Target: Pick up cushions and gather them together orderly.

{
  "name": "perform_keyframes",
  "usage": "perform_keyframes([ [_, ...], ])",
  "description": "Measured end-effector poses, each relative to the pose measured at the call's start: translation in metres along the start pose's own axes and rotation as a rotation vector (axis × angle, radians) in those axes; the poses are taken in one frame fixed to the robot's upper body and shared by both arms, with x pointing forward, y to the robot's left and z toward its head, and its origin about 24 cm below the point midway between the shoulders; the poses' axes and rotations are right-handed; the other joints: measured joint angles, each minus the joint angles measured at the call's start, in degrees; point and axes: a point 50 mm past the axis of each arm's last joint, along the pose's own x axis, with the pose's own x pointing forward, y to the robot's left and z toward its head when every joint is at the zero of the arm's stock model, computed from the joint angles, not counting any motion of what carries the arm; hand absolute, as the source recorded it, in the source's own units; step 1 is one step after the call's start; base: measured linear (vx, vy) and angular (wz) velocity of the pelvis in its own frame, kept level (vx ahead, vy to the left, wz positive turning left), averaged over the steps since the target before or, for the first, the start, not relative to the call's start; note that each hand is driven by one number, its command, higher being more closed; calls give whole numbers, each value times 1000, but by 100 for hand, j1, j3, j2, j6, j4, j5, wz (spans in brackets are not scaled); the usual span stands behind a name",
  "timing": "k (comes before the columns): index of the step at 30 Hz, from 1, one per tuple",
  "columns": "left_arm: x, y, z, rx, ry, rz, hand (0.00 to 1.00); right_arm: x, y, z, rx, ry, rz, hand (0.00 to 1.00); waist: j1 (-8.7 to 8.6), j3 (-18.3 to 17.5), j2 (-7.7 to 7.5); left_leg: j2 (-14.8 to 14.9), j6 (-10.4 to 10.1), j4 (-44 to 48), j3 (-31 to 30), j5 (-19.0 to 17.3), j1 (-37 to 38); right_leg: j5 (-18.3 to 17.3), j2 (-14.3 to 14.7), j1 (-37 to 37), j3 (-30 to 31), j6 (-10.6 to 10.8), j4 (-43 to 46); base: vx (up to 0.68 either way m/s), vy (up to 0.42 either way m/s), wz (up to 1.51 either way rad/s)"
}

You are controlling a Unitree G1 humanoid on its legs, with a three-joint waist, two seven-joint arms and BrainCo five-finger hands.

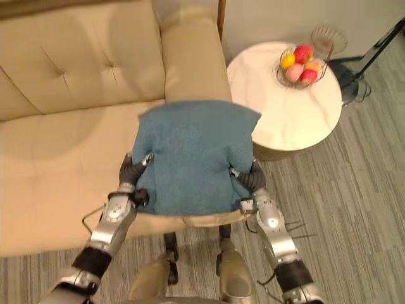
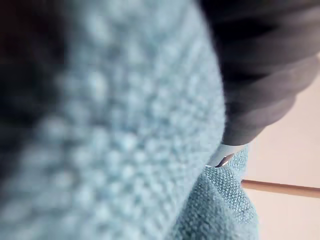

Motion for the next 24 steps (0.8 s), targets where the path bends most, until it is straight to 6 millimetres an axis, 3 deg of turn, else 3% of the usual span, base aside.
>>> perform_keyframes([
  [4, -19, 15, 5, -30, -35, 49, 100, 2, 17, 9, 51, -67, 88, 100, 55, -193, -17, 8, 36, 92, 241, -62, 132, 86, 17, 68, 295, 17, -55, -66, 13, -34],
  [6, -23, 21, 10, -35, -64, 73, 100, 3, 24, 10, 68, -81, 113, 100, 211, -204, -30, 14, 57, 242, 415, -143, 14, 183, -8, -42, 442, 46, -49, -133, 19, -47],
  [9, -24, 23, 15, -42, -89, 83, 100, 4, 27, 11, 79, -90, 117, 100, 212, -223, -23, 74, 192, 798, 433, -191, -456, 402, -32, -455, 482, 396, 277, -153, 19, -10],
  [10, -24, 24, 14, -47, -87, 83, 100, 4, 27, 11, 80, -90, 116, 100, 169, -201, 46, 194, 272, 931, 342, -213, -600, -287, -6, -714, 495, 246, 1323, -181, -9, 53],
  [11, -23, 21, 14, -54, -85, 74, 100, 1, 26, 8, 83, -75, 108, 100, 122, -193, 36, 179, 275, 1053, 56, -187, -574, -1175, -43, -886, 423, 60, 3002, -143, -12, 82],
  [13, -29, 21, 8, -55, -60, 67, 100, -2, 26, 4, 82, -58, 104, 100, 154, -204, 22, 69, 255, 1133, -375, -67, -532, -1769, -120, -430, 443, 458, 3971, -126, -132, 123],
  [15, -30, 23, 9, -55, -66, 72, 100, 1, 28, 8, 59, -84, 121, 100, 315, -393, -69, -27, 158, 1051, -849, 276, -934, -2163, -56, -52, 376, 239, 3231, -180, -194, 117],
  [16, -30, 22, 11, -60, -74, 73, 100, 3, 28, 10, 50, -98, 126, 100, 359, -444, -49, -19, 115, 910, -945, 438, -1073, -2211, -5, -46, 323, 163, 2893, -214, -152, 85],
  [17, -29, 20, 11, -74, -80, 77, 100, 8, 27, 14, 27, -124, 135, 100, 460, -507, 179, 77, 68, 552, -1173, 708, -1360, -2212, 162, 0, 147, 32, 2272, -365, -182, 86],
  [18, -30, 16, 9, -99, -74, 84, 100, 13, 23, 11, 4, -110, 127, 100, 492, -420, 482, 294, 15, 264, -1282, 727, -1436, -1915, 403, 36, -128, -62, 1945, -376, -178, 85],
  [19, -32, 15, 7, -109, -65, 87, 100, 14, 20, 6, -4, -85, 115, 100, 492, -424, 578, 375, 8, 98, -1242, 673, -1423, -1786, 465, 73, -258, -115, 1858, -363, -159, 97],
  [20, -32, 11, 5, -128, -54, 87, 100, 13, 13, -6, -16, -29, 85, 100, 481, -419, 613, 500, -22, -96, -830, 309, -1389, -1631, 424, 135, -477, -249, 1713, -306, -78, 103],
  [21, -32, 6, 4, -140, -48, 71, 100, 12, 6, -14, -28, 10, 51, 100, 476, -373, 525, 537, 92, 28, -186, 98, -1423, -1554, 239, 149, -730, -292, 1616, -294, -52, 83],
  [22, -32, 6, 4, -140, -48, 71, 100, 12, 6, -14, -28, 10, 51, 100, 476, -373, 525, 537, 92, 28, -186, 98, -1423, -1554, 239, 149, -730, -292, 1616, -246, -18, 96],
  [23, -34, -5, 2, -149, -30, 24, 100, 10, -4, -19, -40, 40, -8, 100, 419, -378, 359, 375, 137, 816, 558, 89, -1485, -1429, -121, 157, -949, -299, 1473, -180, -14, 88],
  [24, -34, -7, 1, -163, -27, 17, 100, 11, -8, -17, -53, 30, -21, 100, 311, -375, 333, 335, 223, 1426, 779, 2, -1429, -1273, -242, 160, -1060, -268, 1321, -167, 13, 99],
])
